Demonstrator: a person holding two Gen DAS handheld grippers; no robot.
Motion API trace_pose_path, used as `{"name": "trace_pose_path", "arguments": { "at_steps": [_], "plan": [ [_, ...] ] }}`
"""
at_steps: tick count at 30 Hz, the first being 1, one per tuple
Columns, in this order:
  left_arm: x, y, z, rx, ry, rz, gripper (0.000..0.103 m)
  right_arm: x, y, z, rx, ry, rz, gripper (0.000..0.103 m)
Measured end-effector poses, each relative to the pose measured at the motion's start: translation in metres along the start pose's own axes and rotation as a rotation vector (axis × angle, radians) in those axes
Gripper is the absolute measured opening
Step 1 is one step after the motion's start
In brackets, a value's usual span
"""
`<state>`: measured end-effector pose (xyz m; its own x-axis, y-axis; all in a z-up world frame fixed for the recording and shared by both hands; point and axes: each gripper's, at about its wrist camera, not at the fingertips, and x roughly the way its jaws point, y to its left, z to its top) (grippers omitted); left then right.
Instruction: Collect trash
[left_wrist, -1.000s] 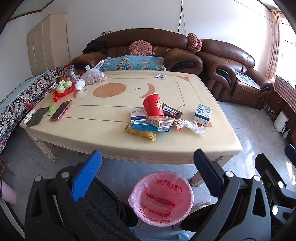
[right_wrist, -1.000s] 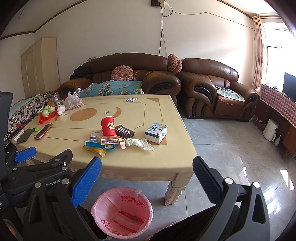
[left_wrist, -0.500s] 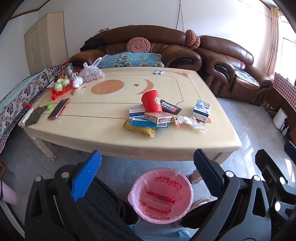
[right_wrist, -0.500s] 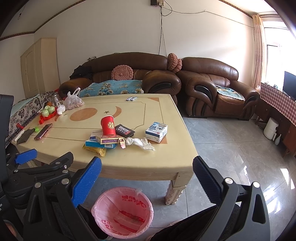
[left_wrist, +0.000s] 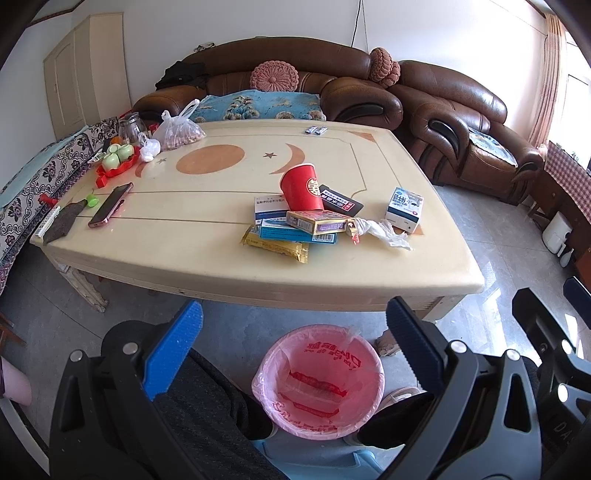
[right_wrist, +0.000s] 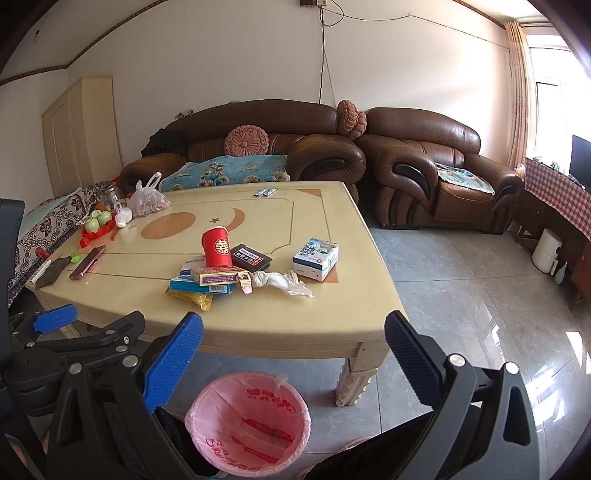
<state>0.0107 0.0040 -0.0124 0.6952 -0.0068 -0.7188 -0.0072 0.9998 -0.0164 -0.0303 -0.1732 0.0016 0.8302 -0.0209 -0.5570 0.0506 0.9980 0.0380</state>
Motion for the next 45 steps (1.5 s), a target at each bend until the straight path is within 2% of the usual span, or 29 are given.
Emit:
{"name": "trace_pose_path", "arguments": {
  "at_steps": [11, 16, 19, 27, 30, 37, 39, 45],
  "plan": [
    [0.03, 0.022, 0.007, -0.033, 0.087, -0.033, 0.098, 0.022, 0.004, -0.001, -0.048, -0.007, -0.007, 0.097],
    [0.046, 0.042, 0.013, -0.033, 0.119, -0.052, 0.098, 0.045, -0.003, 0.0, -0.054, 0.015, 0.049, 0.097],
    [0.057, 0.053, 0.016, -0.061, 0.132, -0.054, 0.098, 0.061, -0.004, 0.002, -0.059, 0.031, 0.051, 0.097],
    [0.088, 0.061, 0.027, -0.062, 0.206, -0.104, 0.098, 0.098, 0.001, 0.009, -0.089, 0.084, 0.096, 0.097],
    [0.093, 0.057, 0.034, -0.023, 0.208, -0.113, 0.098, 0.109, -0.001, 0.012, -0.098, 0.094, 0.102, 0.097],
    [0.113, 0.042, 0.067, 0.149, 0.273, -0.287, 0.098, 0.135, -0.005, 0.021, -0.131, 0.125, 0.173, 0.097],
    [0.122, 0.036, 0.075, 0.198, 0.303, -0.316, 0.098, 0.142, -0.005, 0.025, -0.148, 0.127, 0.187, 0.097],
    [0.137, 0.02, 0.093, 0.288, 0.326, -0.332, 0.098, 0.166, -0.009, 0.036, -0.171, 0.154, 0.205, 0.097]
  ]
}}
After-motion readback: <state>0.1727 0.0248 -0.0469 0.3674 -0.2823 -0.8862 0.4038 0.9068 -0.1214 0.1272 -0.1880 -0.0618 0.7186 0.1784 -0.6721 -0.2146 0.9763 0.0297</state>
